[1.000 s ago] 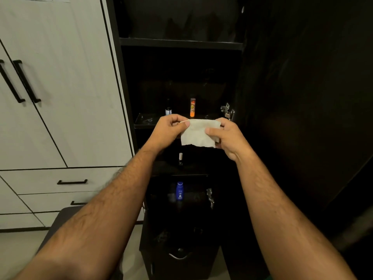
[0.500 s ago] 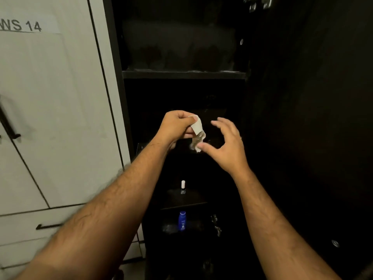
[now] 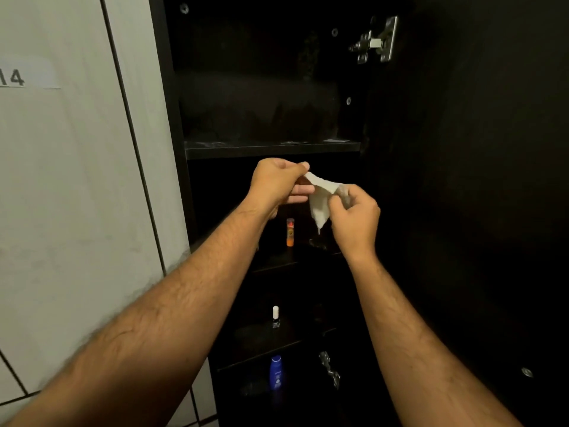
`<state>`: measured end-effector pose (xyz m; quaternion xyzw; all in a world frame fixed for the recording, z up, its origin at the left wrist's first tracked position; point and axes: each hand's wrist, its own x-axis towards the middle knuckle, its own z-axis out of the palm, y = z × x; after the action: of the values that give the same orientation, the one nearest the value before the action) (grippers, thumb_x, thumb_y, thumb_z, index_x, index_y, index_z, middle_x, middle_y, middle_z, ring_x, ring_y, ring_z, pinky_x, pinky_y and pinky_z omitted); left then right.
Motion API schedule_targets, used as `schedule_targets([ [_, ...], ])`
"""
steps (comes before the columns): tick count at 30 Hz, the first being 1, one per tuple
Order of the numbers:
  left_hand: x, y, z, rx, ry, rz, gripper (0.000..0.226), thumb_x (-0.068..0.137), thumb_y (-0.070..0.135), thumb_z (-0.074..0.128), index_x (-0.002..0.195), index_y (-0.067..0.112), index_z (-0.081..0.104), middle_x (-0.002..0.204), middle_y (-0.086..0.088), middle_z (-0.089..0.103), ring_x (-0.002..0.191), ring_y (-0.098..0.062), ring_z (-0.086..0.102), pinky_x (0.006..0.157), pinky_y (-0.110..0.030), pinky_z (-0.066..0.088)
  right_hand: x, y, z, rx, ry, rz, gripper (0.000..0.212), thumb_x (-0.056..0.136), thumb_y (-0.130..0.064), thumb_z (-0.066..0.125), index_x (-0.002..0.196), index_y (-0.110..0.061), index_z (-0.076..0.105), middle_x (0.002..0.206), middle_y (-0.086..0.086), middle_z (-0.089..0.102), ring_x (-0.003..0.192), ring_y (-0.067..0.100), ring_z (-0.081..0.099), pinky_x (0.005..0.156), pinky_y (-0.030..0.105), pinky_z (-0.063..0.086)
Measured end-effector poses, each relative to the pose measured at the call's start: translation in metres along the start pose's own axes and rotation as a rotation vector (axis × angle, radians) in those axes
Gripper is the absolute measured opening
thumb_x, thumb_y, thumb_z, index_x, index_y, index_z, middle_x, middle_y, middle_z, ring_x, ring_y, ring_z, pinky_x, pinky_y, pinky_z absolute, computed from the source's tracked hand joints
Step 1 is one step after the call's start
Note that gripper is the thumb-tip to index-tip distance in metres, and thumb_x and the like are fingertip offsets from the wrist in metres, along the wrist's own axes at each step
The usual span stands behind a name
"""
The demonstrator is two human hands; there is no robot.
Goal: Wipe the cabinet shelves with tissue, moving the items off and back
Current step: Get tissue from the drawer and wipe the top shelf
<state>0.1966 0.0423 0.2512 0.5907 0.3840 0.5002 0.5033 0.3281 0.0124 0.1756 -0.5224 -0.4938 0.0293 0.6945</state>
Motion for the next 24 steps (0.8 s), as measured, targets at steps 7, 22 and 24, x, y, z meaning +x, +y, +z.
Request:
schedule_targets([
  [7, 0.011, 0.027, -0.036, 0.696, 0.176, 0.634, 0.021, 0.092, 0.039, 0.060, 0.099, 0.025, 0.073, 0.089, 0.014, 0.070, 0.083, -0.001, 0.065, 0.078, -0.020, 0.050, 0.056, -0.010, -0.023, 0.197, -0.066, 0.285, 0.010, 0.090, -0.008, 0.059, 0.084, -0.012, 0.067, 0.095, 0.010, 0.070, 0.089, 0.024, 0.070, 0.062, 0.040, 0.061],
  [22, 0.081, 0.055, -0.068, 1.573, 0.011, 0.634, 0.069, 0.088, 0.065, 0.049, 0.145, 0.026, 0.041, 0.156, -0.002, 0.034, 0.146, -0.018, 0.023, 0.118, -0.044, 0.016, 0.173, -0.063, 0.021, -0.702, -0.333, -0.416, 0.015, 0.085, -0.014, 0.059, 0.085, -0.016, 0.074, 0.079, 0.002, 0.069, 0.074, 0.017, 0.064, 0.065, 0.027, 0.053],
  [24, 0.082, 0.056, -0.066, 1.588, -0.028, 0.610, 0.071, 0.088, 0.065, 0.049, 0.146, 0.026, 0.039, 0.156, -0.002, 0.032, 0.147, -0.018, 0.021, 0.119, -0.044, 0.014, 0.166, -0.053, 0.027, -0.750, -0.481, -0.399, 0.022, 0.085, -0.009, 0.053, 0.083, -0.018, 0.073, 0.080, 0.001, 0.068, 0.075, 0.019, 0.064, 0.062, 0.029, 0.053],
])
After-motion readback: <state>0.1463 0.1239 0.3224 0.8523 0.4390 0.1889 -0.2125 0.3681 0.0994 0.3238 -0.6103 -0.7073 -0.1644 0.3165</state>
